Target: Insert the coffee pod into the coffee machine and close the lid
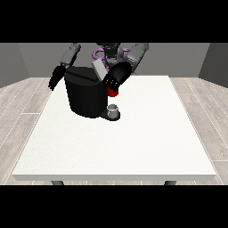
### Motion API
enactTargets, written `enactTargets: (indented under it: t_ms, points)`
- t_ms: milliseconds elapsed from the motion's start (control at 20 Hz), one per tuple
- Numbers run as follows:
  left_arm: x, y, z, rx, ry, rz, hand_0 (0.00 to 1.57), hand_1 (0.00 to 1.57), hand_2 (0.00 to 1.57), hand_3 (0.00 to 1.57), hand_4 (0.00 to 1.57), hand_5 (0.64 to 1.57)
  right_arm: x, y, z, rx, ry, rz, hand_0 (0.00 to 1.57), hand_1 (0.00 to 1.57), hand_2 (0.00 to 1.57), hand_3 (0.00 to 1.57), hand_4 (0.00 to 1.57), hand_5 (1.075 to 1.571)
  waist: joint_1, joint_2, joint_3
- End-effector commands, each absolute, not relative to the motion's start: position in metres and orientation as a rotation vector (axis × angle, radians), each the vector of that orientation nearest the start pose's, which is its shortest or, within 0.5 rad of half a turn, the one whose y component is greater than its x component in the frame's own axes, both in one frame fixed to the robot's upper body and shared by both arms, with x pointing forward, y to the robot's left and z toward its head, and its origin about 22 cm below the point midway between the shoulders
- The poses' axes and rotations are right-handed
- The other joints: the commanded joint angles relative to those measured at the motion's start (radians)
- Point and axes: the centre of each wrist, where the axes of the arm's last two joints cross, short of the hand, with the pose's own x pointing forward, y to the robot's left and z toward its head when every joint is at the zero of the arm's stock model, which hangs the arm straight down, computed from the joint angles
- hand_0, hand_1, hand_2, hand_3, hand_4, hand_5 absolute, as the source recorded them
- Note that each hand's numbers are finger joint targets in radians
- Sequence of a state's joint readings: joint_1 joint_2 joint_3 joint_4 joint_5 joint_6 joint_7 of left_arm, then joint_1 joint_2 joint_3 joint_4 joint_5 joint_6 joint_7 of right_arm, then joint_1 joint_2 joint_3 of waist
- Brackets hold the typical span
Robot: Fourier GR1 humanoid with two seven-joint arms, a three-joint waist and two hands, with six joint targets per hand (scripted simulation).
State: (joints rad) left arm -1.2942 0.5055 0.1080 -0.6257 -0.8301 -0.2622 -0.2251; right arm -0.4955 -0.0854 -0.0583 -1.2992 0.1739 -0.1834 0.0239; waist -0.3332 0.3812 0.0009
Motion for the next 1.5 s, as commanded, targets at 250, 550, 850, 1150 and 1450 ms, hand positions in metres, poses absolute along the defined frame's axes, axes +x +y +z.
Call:
enactTargets:
  t_ms: [250,550,850,1150,1450]
  points:
    - [0.459,0.247,0.295,0.982,-1.769,-1.188,1.04,1.04,1.05,0.74,0.0,1.571,0.355,-0.196,0.077,-0.277,-1.789,0.113,0.0,0.0,0.0,0.0,0.22,1.571,0.001,0.048,-0.0005]
    - [0.453,0.272,0.315,1.044,-1.723,-1.209,0.0,0.0,0.69,0.55,0.0,1.571,0.357,-0.213,0.075,-0.279,-1.75,0.133,0.0,0.0,0.0,0.0,0.09,1.571,0.009,0.018,-0.0003]
    - [0.453,0.274,0.323,1.001,-1.754,-1.196,0.0,0.0,0.56,0.46,0.0,1.571,0.36,-0.211,0.081,-0.287,-1.752,0.132,0.0,0.0,0.0,0.0,0.15,1.571,0.009,0.018,-0.0005]
    - [0.452,0.289,0.319,0.992,-1.715,-1.206,0.0,0.0,0.33,0.23,0.0,1.571,0.356,-0.21,0.069,-0.291,-1.726,0.123,0.0,0.0,0.0,0.0,0.15,1.571,0.032,-0.009,-0.0007]
    - [0.463,0.233,0.244,0.795,-1.637,-1.248,0.0,0.0,0.0,0.05,0.0,1.571,0.335,-0.23,0.002,-0.315,-1.57,0.032,0.0,0.0,0.0,0.0,0.0,1.571,0.156,-0.165,0.0]
